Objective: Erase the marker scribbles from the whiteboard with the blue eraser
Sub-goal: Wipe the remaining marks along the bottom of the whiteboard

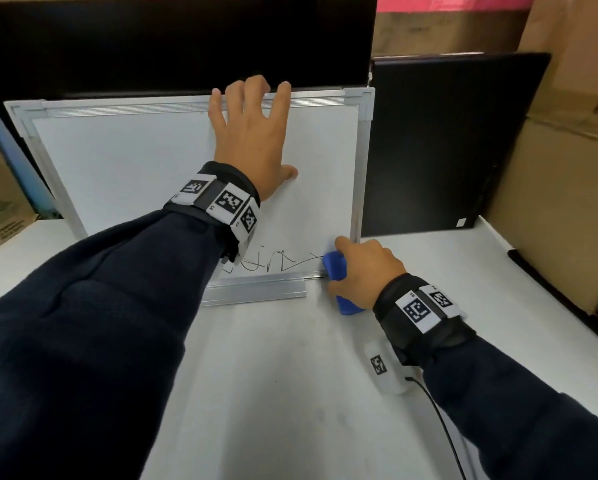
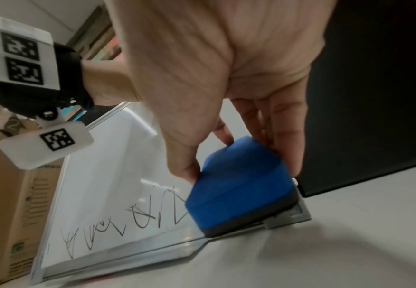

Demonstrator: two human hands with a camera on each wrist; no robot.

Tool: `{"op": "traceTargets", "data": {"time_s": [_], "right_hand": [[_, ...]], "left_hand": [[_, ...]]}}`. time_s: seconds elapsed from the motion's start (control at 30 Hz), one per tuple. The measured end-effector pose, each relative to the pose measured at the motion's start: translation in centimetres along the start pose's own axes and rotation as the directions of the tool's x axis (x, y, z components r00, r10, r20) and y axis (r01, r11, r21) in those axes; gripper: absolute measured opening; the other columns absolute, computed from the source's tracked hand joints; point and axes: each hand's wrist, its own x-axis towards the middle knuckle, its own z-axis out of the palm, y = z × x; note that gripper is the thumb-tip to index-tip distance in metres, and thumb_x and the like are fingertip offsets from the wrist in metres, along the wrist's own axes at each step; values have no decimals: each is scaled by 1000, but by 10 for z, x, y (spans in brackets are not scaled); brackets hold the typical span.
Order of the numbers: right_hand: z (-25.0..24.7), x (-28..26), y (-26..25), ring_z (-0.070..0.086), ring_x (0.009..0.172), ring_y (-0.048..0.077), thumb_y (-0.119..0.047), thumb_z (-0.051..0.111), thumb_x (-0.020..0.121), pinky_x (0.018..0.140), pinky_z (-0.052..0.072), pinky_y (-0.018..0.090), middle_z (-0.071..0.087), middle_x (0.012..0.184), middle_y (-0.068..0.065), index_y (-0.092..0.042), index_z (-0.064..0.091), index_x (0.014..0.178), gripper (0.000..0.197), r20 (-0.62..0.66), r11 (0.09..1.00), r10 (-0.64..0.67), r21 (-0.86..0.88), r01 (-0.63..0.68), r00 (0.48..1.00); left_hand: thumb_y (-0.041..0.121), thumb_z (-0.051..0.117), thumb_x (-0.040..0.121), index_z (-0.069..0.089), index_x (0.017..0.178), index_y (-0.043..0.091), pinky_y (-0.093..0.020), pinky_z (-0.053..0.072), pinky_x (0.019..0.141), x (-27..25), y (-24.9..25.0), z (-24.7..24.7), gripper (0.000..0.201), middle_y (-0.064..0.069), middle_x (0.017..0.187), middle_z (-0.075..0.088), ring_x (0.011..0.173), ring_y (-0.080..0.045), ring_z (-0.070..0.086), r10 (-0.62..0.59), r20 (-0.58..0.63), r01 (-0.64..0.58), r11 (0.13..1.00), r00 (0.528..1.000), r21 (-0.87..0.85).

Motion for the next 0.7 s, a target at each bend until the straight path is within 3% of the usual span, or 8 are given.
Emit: {"op": "traceTargets", "data": {"time_s": [0.13,0.27,0.37,0.53,0.7], "right_hand": [[2,3,-7,57,75,29,-45,72,81,62,52,36,50,94,6,-25,40,113,49,-101,995,1,98,9,995],[14,6,-9,59,78,30,-44,73,79,64,54,37,53,96,8,-24,39,103,47,-5,991,38,129,-37,999],[15,6,-8,60,82,29,-46,73,78,68,55,38,53,99,8,-21,46,100,43,61,991,57,121,-64,996],[13,3,-11,56,77,28,-47,74,78,62,45,32,50,94,7,-19,47,94,42,-20,987,68,149,-64,997],[8,2,-17,59,81,29,-45,74,79,69,56,38,54,95,6,-20,51,104,43,-97,990,65,129,-53,993]], "left_hand": [[53,87,65,33,148,21,-59,14,120,1,4,-2,104,-14,145,36,137,-37,32,-39,0,39,999,999,-35],[50,89,61,35,145,20,-60,18,118,2,5,-4,104,-14,142,38,132,-38,36,-52,-1,52,998,999,-27],[50,89,60,35,145,20,-61,19,118,2,5,-5,105,-14,141,38,131,-38,36,-50,1,50,998,999,-24],[50,90,59,35,144,20,-61,19,117,4,5,-2,106,-14,141,38,130,-39,36,-55,-3,55,998,998,-31],[50,90,58,34,144,21,-61,21,116,5,4,-2,106,-15,142,37,130,-40,36,-53,6,53,998,999,-21]]}}
